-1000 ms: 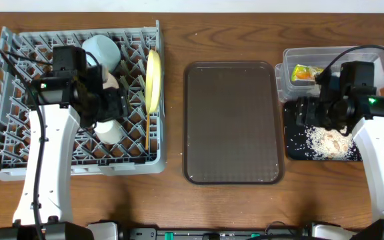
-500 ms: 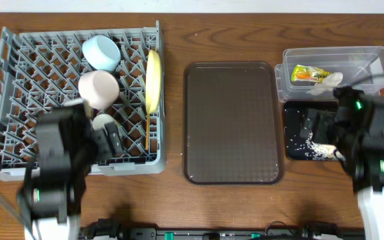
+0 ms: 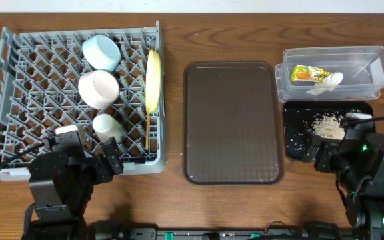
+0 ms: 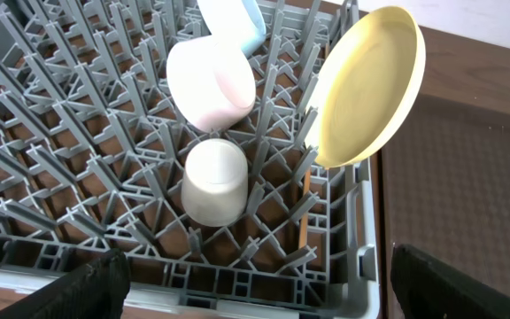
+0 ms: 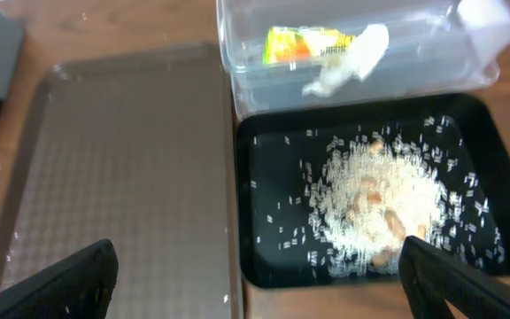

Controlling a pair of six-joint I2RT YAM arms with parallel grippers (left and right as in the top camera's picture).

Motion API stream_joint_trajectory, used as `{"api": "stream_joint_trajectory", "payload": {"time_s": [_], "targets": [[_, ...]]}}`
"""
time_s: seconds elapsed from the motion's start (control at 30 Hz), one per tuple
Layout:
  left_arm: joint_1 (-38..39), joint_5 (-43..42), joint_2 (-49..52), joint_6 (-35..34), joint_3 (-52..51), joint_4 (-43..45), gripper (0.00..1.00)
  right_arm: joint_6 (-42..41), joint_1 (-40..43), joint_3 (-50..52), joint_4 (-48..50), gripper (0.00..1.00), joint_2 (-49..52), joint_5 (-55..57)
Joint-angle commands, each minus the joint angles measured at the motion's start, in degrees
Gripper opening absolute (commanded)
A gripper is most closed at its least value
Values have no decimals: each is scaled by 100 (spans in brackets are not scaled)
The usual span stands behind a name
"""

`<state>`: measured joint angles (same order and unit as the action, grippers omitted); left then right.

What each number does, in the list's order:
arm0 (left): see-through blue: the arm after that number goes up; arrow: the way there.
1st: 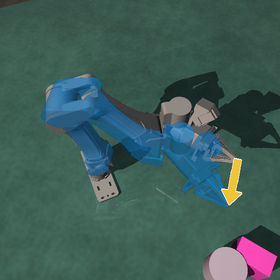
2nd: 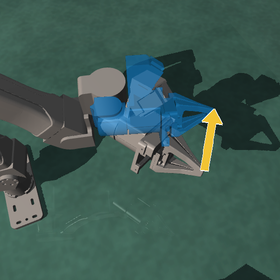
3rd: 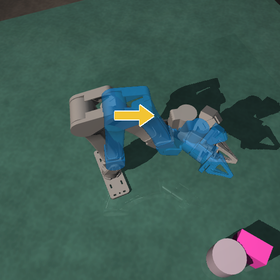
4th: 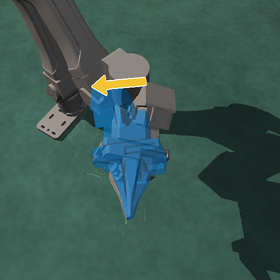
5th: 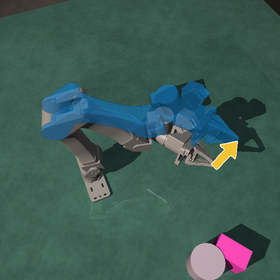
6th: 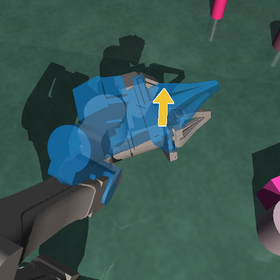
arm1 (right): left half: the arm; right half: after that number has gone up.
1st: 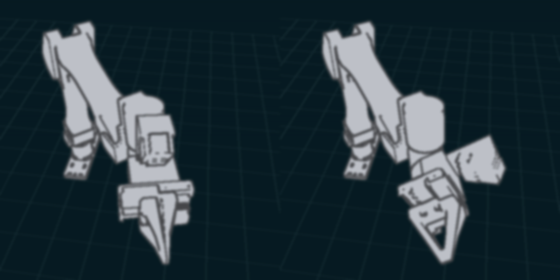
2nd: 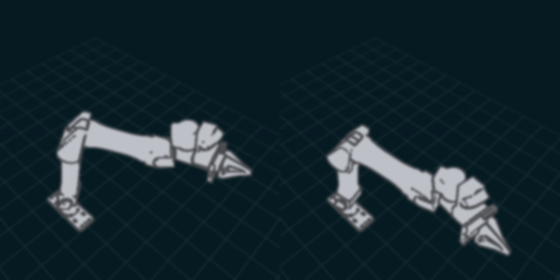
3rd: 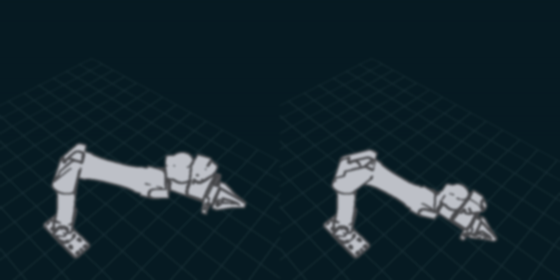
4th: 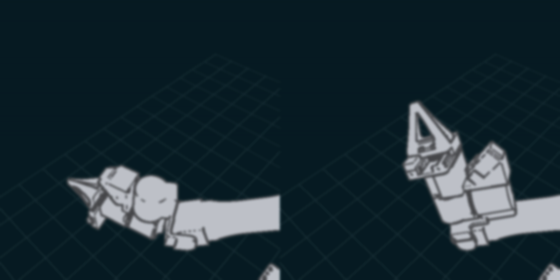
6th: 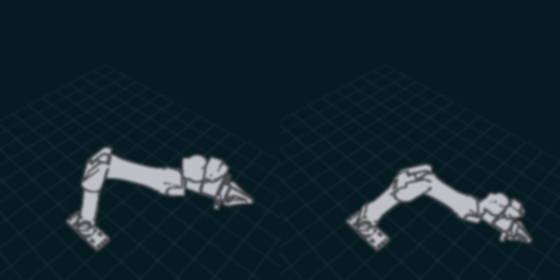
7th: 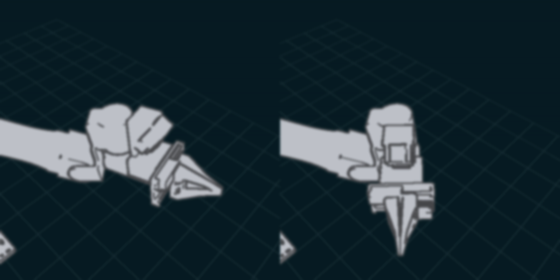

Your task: Sort waste into correct bins and load items into the dishwasher rack

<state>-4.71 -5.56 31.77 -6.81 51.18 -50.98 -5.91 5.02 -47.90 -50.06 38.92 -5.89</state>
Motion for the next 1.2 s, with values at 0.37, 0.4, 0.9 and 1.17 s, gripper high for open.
{"api": "stream_joint_trajectory", "payload": {"time_s": [0.37, 0.4, 0.9, 1.17], "targets": [[9, 92, 7, 52, -39, 7, 96, -46, -22, 39, -557, 99, -13, 50], [7, 92, 7, 52, -39, 7, 96, -46, -22, 39, -568, 99, -13, 50], [7, 92, 7, 52, -39, 7, 96, 125, -553, 2133, 1871, 99, -2691, 101], [7, 92, 7, 52, -39, 7, 96, 131, -560, 3993, 4439, 99, -3864, -31]]}}
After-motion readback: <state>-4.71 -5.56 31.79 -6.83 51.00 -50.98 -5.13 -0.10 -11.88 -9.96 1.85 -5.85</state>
